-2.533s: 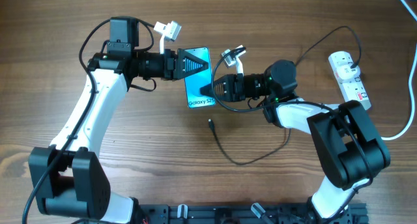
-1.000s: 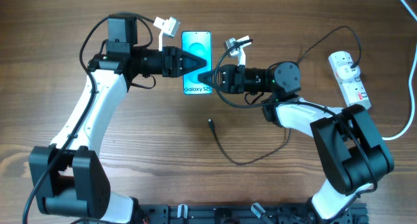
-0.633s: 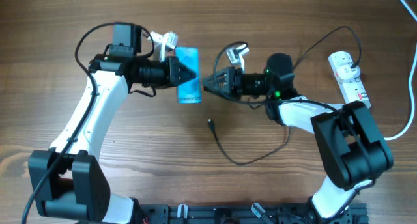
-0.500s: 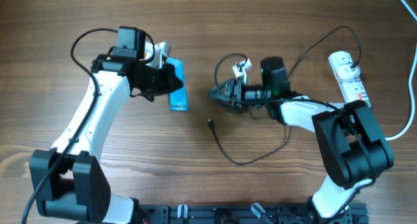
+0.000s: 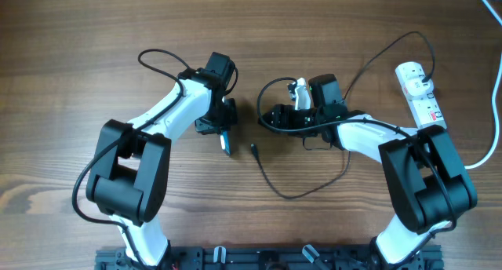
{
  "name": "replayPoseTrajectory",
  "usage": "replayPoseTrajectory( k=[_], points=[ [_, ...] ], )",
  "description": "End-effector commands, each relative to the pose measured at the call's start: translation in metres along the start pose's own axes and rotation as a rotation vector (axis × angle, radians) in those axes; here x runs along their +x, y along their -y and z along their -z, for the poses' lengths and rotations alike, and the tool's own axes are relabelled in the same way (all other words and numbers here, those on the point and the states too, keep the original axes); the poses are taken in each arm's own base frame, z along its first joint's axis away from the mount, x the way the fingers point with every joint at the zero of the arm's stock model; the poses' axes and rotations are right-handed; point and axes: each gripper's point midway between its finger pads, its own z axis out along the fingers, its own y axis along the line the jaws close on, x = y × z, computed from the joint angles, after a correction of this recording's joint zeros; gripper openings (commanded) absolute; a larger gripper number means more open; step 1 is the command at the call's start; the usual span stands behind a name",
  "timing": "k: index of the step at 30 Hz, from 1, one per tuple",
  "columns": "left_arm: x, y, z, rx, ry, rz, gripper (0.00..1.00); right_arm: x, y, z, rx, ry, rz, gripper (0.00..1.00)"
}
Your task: Plug charger to phone and switch on socket
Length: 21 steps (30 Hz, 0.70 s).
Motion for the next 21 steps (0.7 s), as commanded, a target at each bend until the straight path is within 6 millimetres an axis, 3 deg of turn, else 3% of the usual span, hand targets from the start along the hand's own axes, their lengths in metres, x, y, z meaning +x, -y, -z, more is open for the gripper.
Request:
replayPoseTrajectory(
  k=[1,6,10,12,13,15,18,19,21],
  points=[
    [-0.001,-0.006,-0.009,-0.039,-0.002,0.021,0.08,0.008,0.042,-0.004,0.163,0.012,-0.029,0.76],
    [-0.001,-0.006,-0.009,-0.038,-0.002,0.021,0.19,0.008,0.042,-0.004,0.163,0.012,-0.029,0.77],
    [-0.001,-0.005,-0.009,-0.035,-0.005,0.022,0.19,0.009,0.042,-0.004,0.163,0.012,-0.029,0.78],
    [-0.001,-0.005,-0.009,-0.035,-0.005,0.021,0.13,0.009,0.042,-0.004,0.163,0.012,-0.029,0.78],
    [0.000,-0.004,-0.009,-0.030,-0.008,0.022,0.04,0.008,0.042,-0.004,0.162,0.013,-0.029,0.80],
    [0.002,0.000,-0.008,-0.005,-0.019,0.022,0.04,0.006,0.040,-0.005,0.157,0.023,-0.022,1.00],
    [-0.002,0.004,0.000,0.015,-0.001,0.023,0.04,0.007,0.041,-0.005,0.157,0.018,-0.023,1.00],
    [-0.003,0.006,0.005,0.022,0.012,0.021,0.04,0.009,0.040,-0.005,0.153,0.009,-0.016,0.96],
    [-0.009,0.006,0.017,0.042,0.046,0.030,0.04,0.008,0.033,-0.005,0.117,0.002,0.026,0.70]
  ],
)
